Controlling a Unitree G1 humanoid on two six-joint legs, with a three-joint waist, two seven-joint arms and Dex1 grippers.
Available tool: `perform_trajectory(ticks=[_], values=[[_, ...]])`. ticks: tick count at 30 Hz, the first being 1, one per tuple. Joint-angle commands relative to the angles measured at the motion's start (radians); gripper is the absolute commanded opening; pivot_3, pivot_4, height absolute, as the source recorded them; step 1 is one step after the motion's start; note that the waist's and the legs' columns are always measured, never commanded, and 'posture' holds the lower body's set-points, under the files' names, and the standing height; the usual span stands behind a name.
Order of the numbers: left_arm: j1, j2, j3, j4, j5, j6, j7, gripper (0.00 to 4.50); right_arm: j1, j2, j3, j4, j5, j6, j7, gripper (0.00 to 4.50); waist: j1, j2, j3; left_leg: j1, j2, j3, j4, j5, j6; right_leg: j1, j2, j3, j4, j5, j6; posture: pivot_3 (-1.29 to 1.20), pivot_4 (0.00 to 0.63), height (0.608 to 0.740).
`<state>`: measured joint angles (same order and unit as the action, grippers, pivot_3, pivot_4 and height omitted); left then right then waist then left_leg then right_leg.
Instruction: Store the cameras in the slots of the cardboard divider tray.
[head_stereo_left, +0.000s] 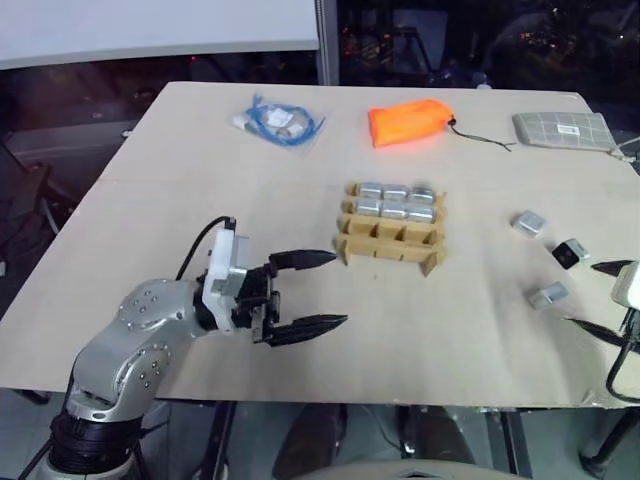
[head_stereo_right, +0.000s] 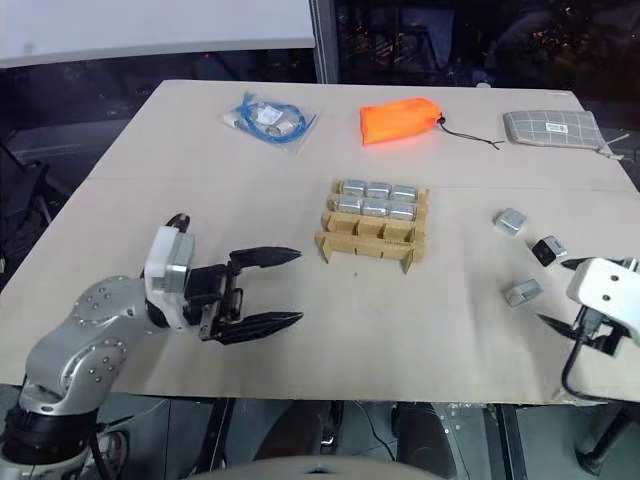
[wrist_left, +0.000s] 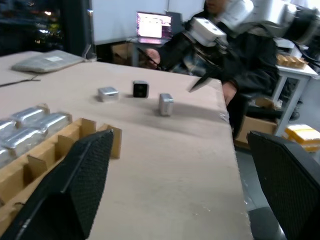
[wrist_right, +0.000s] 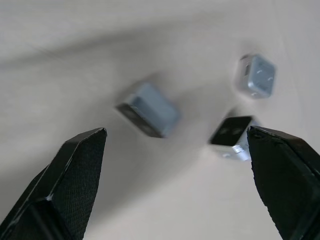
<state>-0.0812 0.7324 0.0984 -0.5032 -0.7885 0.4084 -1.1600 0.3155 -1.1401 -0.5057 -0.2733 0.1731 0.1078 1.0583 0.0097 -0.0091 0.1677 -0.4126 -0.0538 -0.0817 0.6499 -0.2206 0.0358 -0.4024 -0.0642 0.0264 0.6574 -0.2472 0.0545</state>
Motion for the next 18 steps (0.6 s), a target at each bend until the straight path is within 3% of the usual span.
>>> perform_trajectory(ticks=[1, 18], values=[[0.001, 0.020, 0.003, -0.023, -0.006, -0.014, -0.038, 4.45, -0.081, -0.025, 0.081, 0.072, -0.024, -0.078, 0.026, 4.49, 0.002, 0.000, 0.000, 0.000, 0.000, 0.000, 0.000, 0.000, 0.000, 0.000, 0.000, 0.000, 0.000, 0.000, 0.000, 0.00, 0.150, 0.740], [0.021, 0.004, -0.004, -0.076, 0.005, -0.012, 0.028, 4.45, -0.369, -0.061, 0.355, 0.370, -0.120, -0.312, 0.143, 4.49, 0.001, 0.003, 0.002, 0.000, 0.000, 0.000, 0.000, 0.000, 0.000, 0.000, -0.001, 0.000, 0.000, 0.000, 0.000, 0.00, 0.150, 0.740]])
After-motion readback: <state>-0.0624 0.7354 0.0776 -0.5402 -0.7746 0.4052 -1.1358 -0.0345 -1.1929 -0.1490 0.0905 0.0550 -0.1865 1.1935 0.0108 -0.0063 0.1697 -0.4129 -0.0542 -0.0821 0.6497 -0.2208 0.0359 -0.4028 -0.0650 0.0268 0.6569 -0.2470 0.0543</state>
